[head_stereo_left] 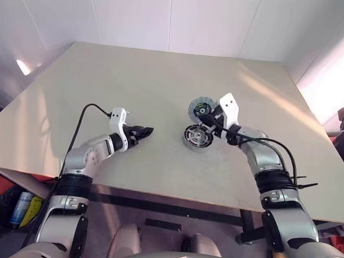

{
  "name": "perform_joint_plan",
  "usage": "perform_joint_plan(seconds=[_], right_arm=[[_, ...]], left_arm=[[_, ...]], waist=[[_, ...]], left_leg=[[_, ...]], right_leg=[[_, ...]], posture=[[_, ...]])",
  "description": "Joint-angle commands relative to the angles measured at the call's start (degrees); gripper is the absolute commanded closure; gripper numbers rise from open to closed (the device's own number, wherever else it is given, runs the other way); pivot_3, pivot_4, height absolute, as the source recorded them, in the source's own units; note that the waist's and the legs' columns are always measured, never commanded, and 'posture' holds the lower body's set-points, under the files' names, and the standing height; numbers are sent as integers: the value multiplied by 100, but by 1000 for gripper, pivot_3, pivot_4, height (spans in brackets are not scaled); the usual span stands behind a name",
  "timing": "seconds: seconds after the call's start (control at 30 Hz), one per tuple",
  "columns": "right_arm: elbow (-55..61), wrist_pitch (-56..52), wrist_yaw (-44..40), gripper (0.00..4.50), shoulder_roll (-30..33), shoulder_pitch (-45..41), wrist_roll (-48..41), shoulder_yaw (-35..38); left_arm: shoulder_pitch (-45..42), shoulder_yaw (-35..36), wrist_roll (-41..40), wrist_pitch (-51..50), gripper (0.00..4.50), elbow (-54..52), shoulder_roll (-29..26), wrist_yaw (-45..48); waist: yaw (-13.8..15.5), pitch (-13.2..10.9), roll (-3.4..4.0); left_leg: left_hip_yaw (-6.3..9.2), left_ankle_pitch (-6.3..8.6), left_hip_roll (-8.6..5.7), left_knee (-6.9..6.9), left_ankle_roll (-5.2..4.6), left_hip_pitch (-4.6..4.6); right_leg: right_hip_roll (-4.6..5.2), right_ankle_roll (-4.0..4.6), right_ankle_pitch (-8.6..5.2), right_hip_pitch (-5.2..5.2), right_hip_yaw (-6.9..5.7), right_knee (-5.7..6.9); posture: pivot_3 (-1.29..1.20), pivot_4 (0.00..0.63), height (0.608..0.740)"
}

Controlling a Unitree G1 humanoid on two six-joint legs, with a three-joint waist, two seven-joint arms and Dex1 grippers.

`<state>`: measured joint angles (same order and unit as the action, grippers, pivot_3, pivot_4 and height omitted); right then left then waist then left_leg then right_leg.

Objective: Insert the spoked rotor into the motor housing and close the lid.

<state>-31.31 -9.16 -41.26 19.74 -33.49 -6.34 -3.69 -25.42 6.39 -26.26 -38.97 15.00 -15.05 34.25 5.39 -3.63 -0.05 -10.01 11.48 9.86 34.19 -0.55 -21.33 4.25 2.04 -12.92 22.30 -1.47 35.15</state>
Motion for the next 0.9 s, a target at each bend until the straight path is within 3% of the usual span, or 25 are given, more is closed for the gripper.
perform_joint_plan(seconds=[0.03, 0.3, 0.67, 0.9], right_arm=[[-221, 190, 25, 4460, -94, 108, 82, -46], [-216, 340, 76, 4460, -30, 81, 92, 36], [1273, 79, -423, 4460, 162, 60, -517, 319], [871, 127, -377, 4460, 109, 471, -351, 201]], left_arm=[[-75, 58, -50, 38, 1621, -184, -54, 30], [-102, 63, -43, 46, 1621, -150, -84, 26], [-145, 37, -34, 72, 1621, -99, -75, 59], [-175, 40, -25, 80, 1621, -85, -90, 69]], waist=[[-4, 0, 0], [-10, 0, 0], [-3, -1, 1], [7, -1, 1]], left_leg=[[0, 0, 0, 0, 0, 1], [0, 0, 1, 0, 0, 24], [0, 2, 1, -2, -3, 2], [0, 2, 0, -2, -4, 3]], right_leg=[[0, 0, 0, 0, 0, 0], [0, 0, 0, -20, 0, 1], [0, 0, 0, -1, 0, -2], [0, 0, 0, -4, 0, -5]], posture=[[0, 0, 740], [0, 0, 740], [0, 0, 740], [0, 0, 740]])
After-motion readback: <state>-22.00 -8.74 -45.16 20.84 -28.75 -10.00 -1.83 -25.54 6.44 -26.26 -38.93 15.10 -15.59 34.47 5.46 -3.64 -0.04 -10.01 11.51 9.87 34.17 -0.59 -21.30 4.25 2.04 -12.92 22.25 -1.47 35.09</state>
